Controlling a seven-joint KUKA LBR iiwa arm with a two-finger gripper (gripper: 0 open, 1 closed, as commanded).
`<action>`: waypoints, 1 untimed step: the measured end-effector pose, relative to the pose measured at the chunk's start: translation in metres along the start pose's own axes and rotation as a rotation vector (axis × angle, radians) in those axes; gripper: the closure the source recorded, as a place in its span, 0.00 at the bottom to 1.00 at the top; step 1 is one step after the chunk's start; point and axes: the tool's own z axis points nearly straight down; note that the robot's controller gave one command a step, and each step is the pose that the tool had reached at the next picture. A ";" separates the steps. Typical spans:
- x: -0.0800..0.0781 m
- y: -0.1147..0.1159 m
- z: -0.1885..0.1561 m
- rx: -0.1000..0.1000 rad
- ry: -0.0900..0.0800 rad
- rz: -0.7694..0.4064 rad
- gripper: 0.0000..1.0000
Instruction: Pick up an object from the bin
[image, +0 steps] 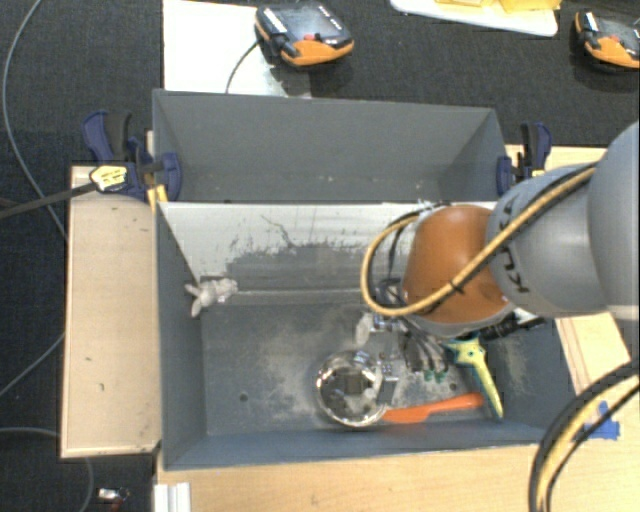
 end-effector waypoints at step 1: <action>-0.003 0.035 0.000 -0.002 -0.007 -0.164 0.00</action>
Offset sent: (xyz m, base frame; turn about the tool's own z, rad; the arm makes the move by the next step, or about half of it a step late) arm 0.0007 -0.0061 0.0000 0.0294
